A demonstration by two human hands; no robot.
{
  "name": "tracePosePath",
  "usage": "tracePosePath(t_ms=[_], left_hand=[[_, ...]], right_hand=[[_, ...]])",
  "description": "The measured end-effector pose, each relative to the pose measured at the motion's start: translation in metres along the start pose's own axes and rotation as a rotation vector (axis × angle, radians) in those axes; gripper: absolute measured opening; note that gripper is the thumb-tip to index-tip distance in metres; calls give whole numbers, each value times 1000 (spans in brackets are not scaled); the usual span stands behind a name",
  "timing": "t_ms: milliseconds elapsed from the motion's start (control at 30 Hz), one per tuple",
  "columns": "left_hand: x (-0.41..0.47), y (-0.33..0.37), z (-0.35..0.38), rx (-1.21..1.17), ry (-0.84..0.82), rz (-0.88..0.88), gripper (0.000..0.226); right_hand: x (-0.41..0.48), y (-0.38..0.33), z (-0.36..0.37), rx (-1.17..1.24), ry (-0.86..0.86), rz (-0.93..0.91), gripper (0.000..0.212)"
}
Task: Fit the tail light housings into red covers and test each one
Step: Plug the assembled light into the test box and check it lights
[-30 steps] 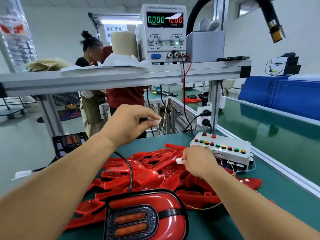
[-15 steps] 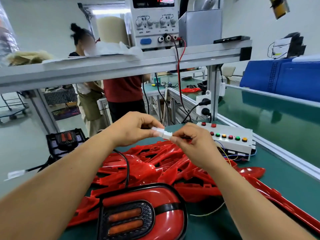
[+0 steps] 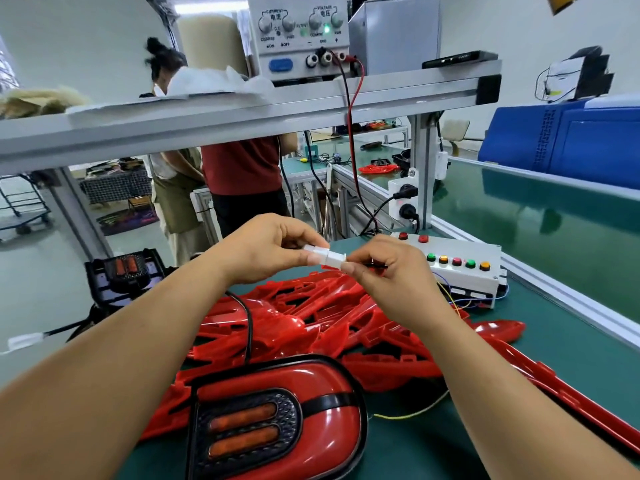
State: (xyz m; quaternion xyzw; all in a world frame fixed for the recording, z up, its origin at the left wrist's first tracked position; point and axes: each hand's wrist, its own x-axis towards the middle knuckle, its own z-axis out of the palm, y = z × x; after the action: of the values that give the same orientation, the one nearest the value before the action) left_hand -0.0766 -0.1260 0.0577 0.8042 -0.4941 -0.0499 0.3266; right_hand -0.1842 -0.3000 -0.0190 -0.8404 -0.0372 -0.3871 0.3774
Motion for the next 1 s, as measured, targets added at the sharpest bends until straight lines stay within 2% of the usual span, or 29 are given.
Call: tracePosePath(t_ms=[167,300,533,733,1000], left_hand=[[-7,4,-1,30,-35,-22,21],[-13,4,1,58,22,-29,17],[-26,1,5,-55,-28,-59,18],[-31,-4,17,-20,26,-48,13],[-43,-6,29,238,115,-19,22]], right_hand=[[-3,-2,-1,-44,-4,-33,6],[-6,-6,1,-16,-15,-50,5],[-8,-9,9,-20,-59,-62,2],[-13,-11,18,-22,-64,-56,4],[-17,-7,27,-71,-87,-50,2]])
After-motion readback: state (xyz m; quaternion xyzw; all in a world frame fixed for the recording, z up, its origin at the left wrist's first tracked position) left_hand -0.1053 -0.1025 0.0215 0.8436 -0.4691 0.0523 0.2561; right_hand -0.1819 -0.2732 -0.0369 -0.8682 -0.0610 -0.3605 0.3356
